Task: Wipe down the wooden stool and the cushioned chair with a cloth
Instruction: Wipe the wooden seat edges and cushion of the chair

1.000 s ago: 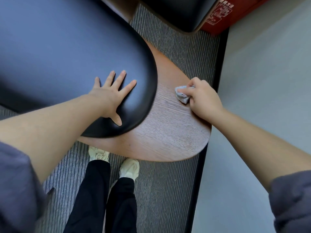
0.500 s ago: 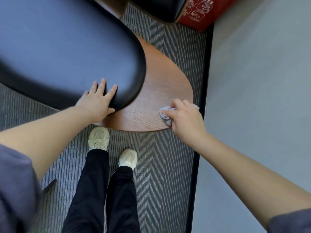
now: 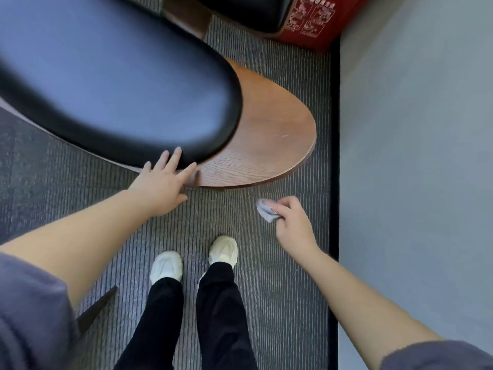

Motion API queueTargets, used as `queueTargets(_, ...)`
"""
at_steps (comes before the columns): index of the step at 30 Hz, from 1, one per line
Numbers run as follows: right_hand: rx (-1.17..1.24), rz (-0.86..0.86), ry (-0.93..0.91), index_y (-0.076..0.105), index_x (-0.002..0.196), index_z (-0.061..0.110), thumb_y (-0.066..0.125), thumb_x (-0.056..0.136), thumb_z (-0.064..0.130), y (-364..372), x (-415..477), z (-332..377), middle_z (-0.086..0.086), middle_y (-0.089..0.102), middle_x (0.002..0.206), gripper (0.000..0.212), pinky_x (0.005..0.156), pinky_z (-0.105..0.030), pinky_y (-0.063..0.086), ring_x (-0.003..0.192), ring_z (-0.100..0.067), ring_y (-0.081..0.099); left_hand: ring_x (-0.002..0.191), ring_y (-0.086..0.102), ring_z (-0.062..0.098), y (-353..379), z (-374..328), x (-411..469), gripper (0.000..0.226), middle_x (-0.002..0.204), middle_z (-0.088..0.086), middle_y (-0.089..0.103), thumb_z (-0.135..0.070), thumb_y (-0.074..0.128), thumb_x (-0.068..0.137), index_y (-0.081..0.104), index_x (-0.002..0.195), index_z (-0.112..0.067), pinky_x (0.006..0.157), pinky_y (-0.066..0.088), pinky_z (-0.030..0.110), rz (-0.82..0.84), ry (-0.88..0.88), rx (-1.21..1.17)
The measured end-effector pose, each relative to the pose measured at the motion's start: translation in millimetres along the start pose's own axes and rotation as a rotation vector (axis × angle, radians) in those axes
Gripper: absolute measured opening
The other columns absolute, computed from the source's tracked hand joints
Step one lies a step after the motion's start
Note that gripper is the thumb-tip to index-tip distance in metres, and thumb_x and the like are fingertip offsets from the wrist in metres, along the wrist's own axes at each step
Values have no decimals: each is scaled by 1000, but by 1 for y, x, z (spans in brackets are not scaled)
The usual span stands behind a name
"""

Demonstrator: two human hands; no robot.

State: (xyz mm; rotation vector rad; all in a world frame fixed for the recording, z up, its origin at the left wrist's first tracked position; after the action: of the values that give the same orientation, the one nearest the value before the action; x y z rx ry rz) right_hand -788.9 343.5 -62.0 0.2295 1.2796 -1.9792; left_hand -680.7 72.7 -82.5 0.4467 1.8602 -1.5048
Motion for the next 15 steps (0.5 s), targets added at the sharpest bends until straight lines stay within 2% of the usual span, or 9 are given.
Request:
queueTargets(3,223,-86,160,64,123,20,40,91,-6,12,4,11,2,48,114,47,70,-19,53,88,-17,57,149,-8,35,6,7,-3,81,159,14,-22,-50,45,97,-7,155,-29,118,17,53,-59,23,41)
queueTargets(6,350,-178,244,62,115,4,41,93,-3,30,18,22,-7,50,114,32,66,-8,46,82,-13,56,149,-7,35,9,7,2,85,160,14,-21,-56,46,94,-5,155,-29,118,17,52,-153,68,43)
queueTargets(7,421,-202,272,61,114,5,41,93,-2,38,25,25,-11,51,114,30,68,-11,48,81,-16,58,149,-7,35,11,6,6,85,160,14,-20,-57,47,93,-4,156,-29,118,17,52,-189,87,46)
queueTargets(8,505,-209,294,59,115,9,41,94,0,47,31,27,-17,54,113,29,69,-20,53,76,-21,62,149,-8,35,15,5,9,86,160,14,-20,-58,47,93,-3,156,-29,118,16,51,-220,104,48)
queueTargets(9,597,-207,312,56,116,14,40,95,1,55,38,30,-24,58,105,30,63,-26,54,66,-23,64,149,-9,35,18,5,14,85,160,14,-21,-58,47,92,-2,156,-29,118,15,52,-253,118,54)
queueTargets(11,749,-203,332,52,116,10,36,96,-2,67,46,37,-30,60,76,29,48,-25,49,43,-20,57,148,-11,36,28,6,21,85,160,14,-22,-59,48,91,0,156,-29,118,14,54,-328,123,73)
queueTargets(12,807,-214,331,53,113,5,35,95,-5,72,50,39,-30,58,65,27,46,-26,47,38,-20,53,148,-12,37,33,6,24,86,159,14,-22,-60,48,91,1,156,-29,117,13,56,-365,117,83)
queueTargets(15,912,-253,302,59,98,4,37,96,-7,85,55,43,-25,57,54,24,43,-26,47,36,-21,52,148,-11,37,49,8,30,86,160,15,-19,-59,50,90,3,156,-29,115,13,62,-470,111,96)
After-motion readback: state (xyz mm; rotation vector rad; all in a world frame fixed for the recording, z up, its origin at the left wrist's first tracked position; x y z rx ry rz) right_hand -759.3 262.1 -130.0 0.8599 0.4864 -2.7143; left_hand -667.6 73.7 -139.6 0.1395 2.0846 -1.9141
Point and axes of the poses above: each hand's wrist, its own x-axis towards the middle knuckle, its own y-axis out of the palm, z = x × y, the point moved 2 cm from there along x, towards the middle knuckle
